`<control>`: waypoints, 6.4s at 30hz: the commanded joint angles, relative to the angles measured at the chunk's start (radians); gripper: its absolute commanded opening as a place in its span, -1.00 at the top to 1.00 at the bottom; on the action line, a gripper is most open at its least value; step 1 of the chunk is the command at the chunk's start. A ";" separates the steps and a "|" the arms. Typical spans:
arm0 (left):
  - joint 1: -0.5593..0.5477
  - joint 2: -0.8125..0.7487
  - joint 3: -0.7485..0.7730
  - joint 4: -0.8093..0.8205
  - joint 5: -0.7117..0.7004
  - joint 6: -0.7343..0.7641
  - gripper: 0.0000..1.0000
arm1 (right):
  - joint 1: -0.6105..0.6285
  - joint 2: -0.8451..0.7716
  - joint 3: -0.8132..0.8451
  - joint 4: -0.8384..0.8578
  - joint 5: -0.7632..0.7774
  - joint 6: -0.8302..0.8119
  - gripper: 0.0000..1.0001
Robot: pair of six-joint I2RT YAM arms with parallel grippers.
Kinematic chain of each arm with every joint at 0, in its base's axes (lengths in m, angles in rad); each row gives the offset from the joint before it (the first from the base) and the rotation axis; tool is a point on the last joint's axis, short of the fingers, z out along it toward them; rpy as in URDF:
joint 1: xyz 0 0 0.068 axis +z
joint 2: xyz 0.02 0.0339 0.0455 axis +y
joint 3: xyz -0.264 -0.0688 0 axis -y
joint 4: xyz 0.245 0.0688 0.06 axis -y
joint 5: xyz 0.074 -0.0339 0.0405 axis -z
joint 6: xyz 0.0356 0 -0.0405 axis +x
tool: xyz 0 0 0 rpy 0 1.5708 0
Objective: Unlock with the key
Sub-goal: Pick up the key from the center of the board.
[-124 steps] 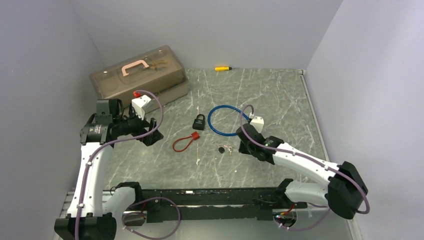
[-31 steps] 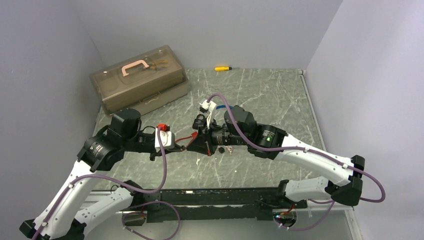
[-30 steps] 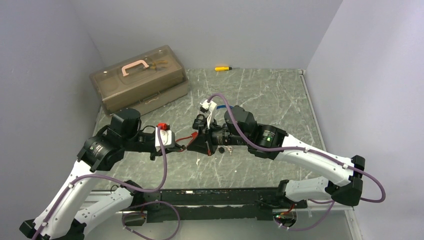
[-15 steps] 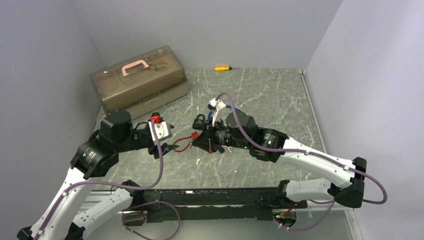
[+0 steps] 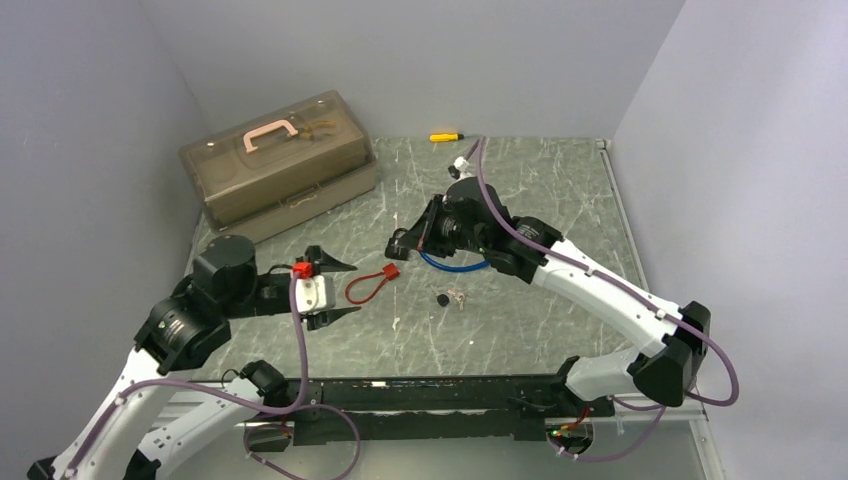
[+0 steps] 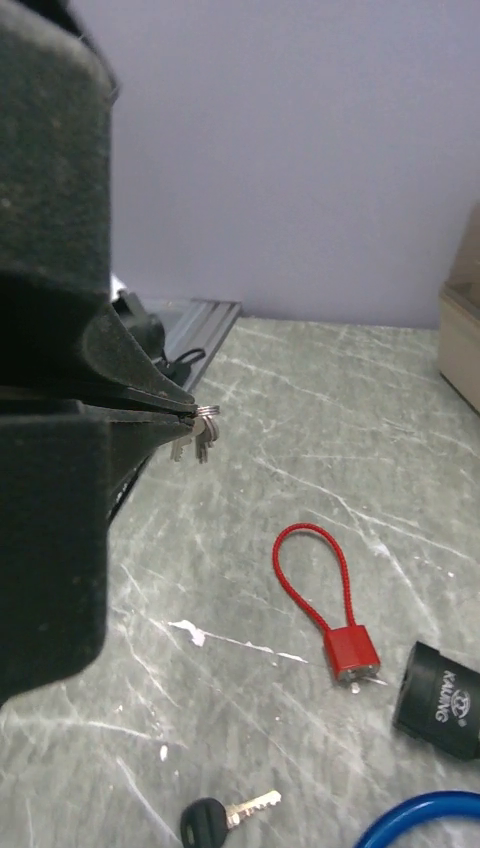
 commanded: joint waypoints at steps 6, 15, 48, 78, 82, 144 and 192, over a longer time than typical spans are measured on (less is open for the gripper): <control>-0.140 0.027 -0.193 0.188 -0.171 0.035 -0.18 | -0.088 0.001 -0.131 0.235 -0.231 0.327 1.00; -0.149 0.075 -0.275 0.372 -0.318 -0.131 0.01 | -0.097 -0.050 -0.320 0.494 -0.242 0.524 1.00; -0.150 0.124 -0.256 0.447 -0.368 -0.099 0.47 | -0.046 -0.047 -0.334 0.611 -0.275 0.551 1.00; -0.151 0.022 -0.257 0.335 -0.496 0.032 0.02 | -0.035 -0.070 -0.319 0.609 -0.302 0.512 1.00; -0.150 0.025 -0.262 0.367 -0.490 0.029 0.09 | -0.032 -0.078 -0.333 0.638 -0.281 0.538 1.00; -0.164 0.138 0.002 -0.090 -0.070 0.020 1.00 | -0.202 -0.050 0.085 0.002 -0.555 -0.179 0.08; -0.152 0.535 0.411 -0.814 0.117 0.094 1.00 | 0.343 -0.268 -0.369 0.624 -0.368 -0.791 -0.15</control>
